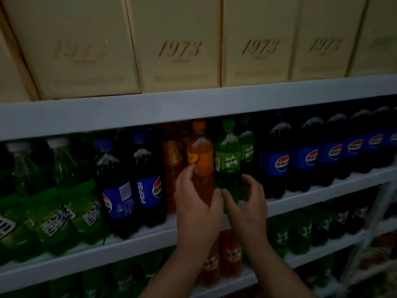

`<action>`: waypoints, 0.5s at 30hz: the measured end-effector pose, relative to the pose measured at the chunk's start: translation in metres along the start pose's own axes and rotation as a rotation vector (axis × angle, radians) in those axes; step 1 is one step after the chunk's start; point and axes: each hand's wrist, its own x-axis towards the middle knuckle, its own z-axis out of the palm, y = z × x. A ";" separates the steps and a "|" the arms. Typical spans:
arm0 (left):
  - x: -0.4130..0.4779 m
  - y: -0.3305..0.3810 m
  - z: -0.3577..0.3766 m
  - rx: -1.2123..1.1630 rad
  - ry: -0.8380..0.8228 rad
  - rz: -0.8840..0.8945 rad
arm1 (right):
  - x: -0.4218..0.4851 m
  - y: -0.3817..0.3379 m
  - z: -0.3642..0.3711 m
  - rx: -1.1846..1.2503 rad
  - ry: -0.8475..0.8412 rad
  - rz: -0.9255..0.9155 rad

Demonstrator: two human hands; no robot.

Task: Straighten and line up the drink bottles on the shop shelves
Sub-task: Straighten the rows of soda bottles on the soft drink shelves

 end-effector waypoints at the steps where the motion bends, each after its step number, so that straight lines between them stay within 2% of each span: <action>1: 0.003 0.000 0.004 0.007 0.015 -0.008 | 0.000 0.002 0.000 -0.015 -0.018 0.018; 7: 0.017 -0.006 0.020 0.059 0.104 -0.019 | 0.004 0.012 -0.012 -0.116 -0.146 -0.008; 15: 0.030 -0.009 0.033 0.090 0.168 -0.029 | 0.029 0.019 -0.041 -0.092 -0.175 -0.112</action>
